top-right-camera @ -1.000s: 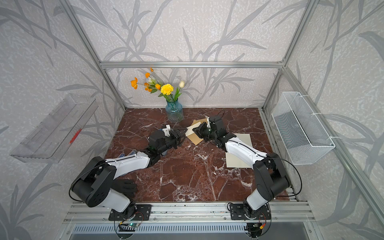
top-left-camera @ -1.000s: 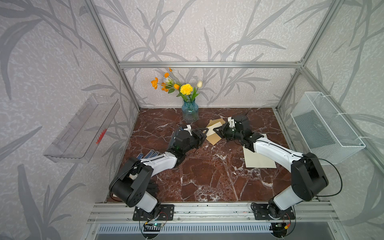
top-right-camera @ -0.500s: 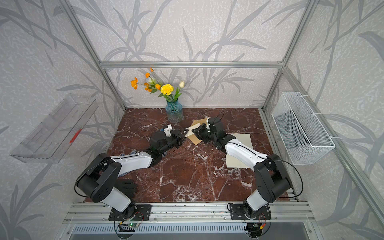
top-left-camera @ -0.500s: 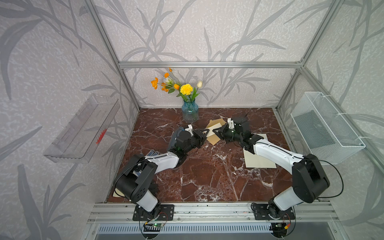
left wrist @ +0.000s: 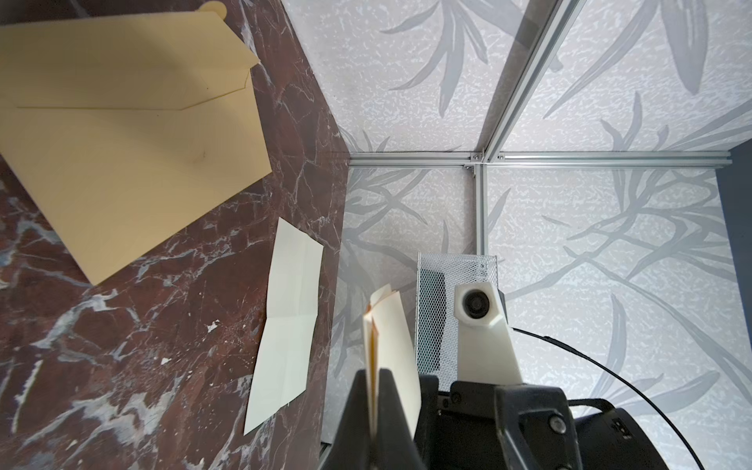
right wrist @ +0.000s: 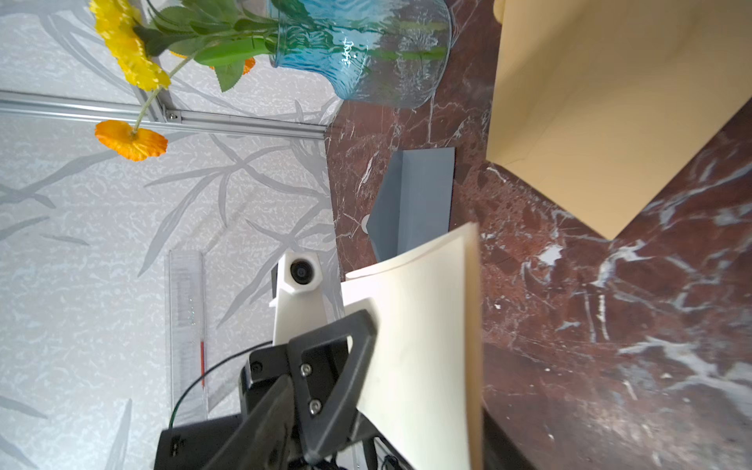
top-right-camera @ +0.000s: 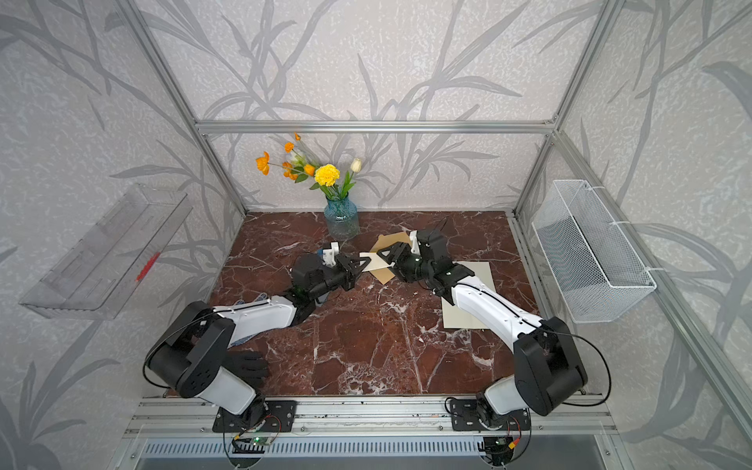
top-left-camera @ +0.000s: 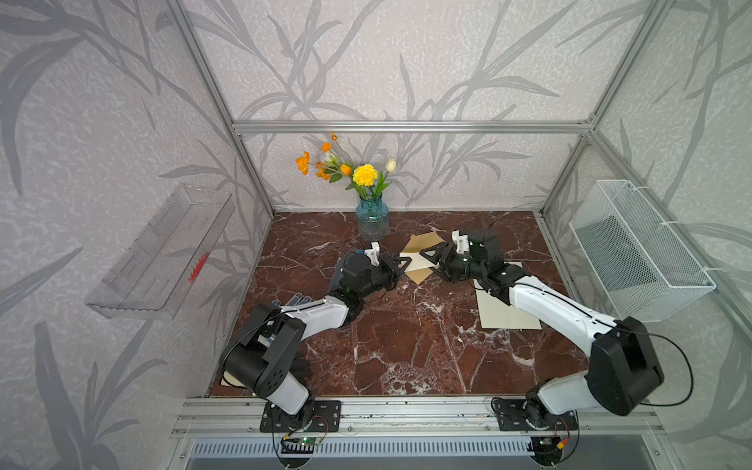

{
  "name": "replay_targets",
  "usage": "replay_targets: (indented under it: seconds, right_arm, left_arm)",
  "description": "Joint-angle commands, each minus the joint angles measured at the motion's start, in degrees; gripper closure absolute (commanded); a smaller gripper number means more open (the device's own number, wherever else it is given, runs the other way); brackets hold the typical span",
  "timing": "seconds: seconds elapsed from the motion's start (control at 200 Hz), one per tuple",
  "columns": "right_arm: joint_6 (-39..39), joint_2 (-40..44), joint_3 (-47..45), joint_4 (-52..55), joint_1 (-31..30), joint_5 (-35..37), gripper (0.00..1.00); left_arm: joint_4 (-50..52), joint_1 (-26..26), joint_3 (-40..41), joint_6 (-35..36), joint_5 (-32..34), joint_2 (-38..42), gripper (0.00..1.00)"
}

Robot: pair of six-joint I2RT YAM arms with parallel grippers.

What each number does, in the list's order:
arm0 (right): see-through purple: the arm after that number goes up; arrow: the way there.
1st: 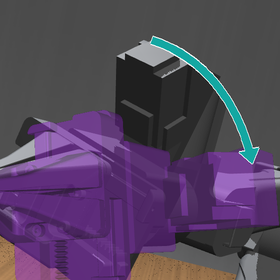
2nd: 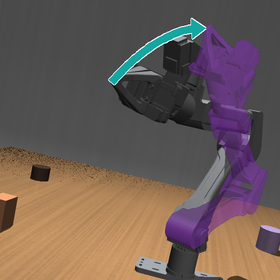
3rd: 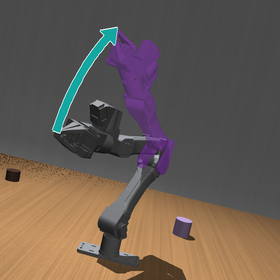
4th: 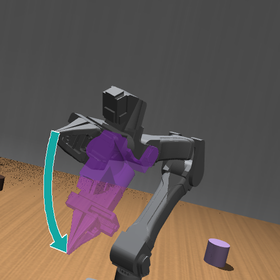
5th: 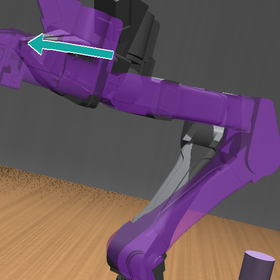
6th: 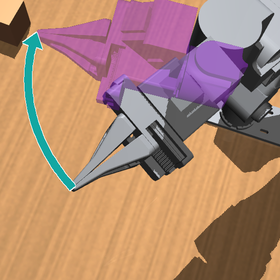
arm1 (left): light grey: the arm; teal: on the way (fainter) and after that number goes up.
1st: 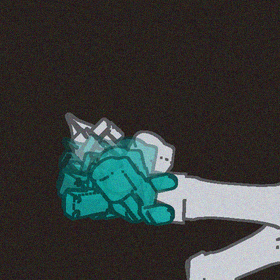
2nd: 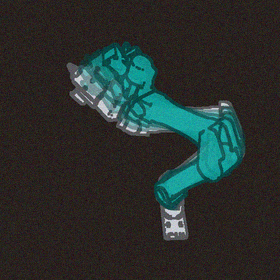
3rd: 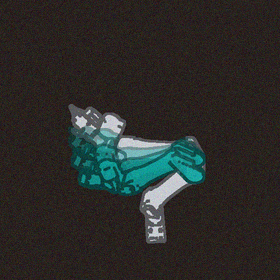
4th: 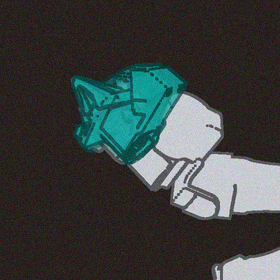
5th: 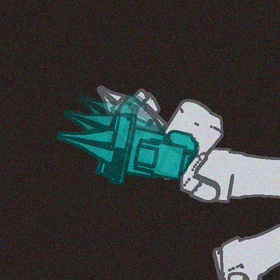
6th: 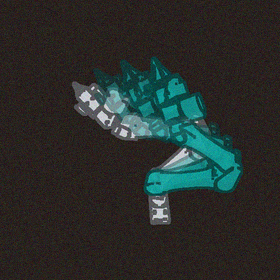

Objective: Fold the letter paper in half and place it into the envelope
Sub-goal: Fold the letter paper.

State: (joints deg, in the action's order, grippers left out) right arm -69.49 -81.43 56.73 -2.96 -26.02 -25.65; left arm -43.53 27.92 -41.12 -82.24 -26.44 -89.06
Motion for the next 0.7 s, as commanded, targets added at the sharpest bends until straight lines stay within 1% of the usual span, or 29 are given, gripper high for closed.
replay_targets:
  seconds: [0.0, 0.1, 0.19, 0.24, 0.345, 0.455, 0.53, 0.695]
  right_arm:
    - [2.29, 2.29, -2.95, 0.26, 4.17, -5.71, 0.32]
    - [2.85, 0.14, -3.42, -0.62, 7.89, -14.76, 0.27]
    - [1.74, -2.53, -4.12, -4.31, 8.7, -20.38, 0.22]
    - [0.41, -3.81, -4.5, -7.35, 8.64, -22.61, 0.21]
    - [-2.53, -4.61, -5.73, -13.53, 8.61, -24.29, 0.17]
    - [-3.0, -4.7, -5.75, -15.51, 8.53, -25.32, 0.11]
    - [-3.3, -4.53, -5.85, -16.65, 8.42, -25.97, 0.07]
    - [-3.35, -5.43, -5.34, -17.24, 7.85, -26.42, 0.06]
  left_arm:
    - [4.91, -2.46, -1.76, 6.85, -7.02, 3.67, 1.0]
    - [4.62, -5.18, -2.14, 8.37, -12.83, 3.68, 1.0]
    - [1.34, -7.35, -2.33, 7.81, -17.77, 2.43, 1.0]
    - [-0.66, -8.15, -2.47, 7.09, -19.87, 1.39, 1.0]
    - [-7.78, -8.89, -3.02, 3.23, -23.43, -2.25, 1.0]
    - [-15.44, -8.94, -3.83, -1.71, -25.86, -6.62, 1.0]
    - [-19.52, -8.94, -3.99, -4.29, -26.37, -8.89, 1.0]
    - [-20.84, -8.85, -4.72, -5.68, -27.17, -10.26, 1.0]
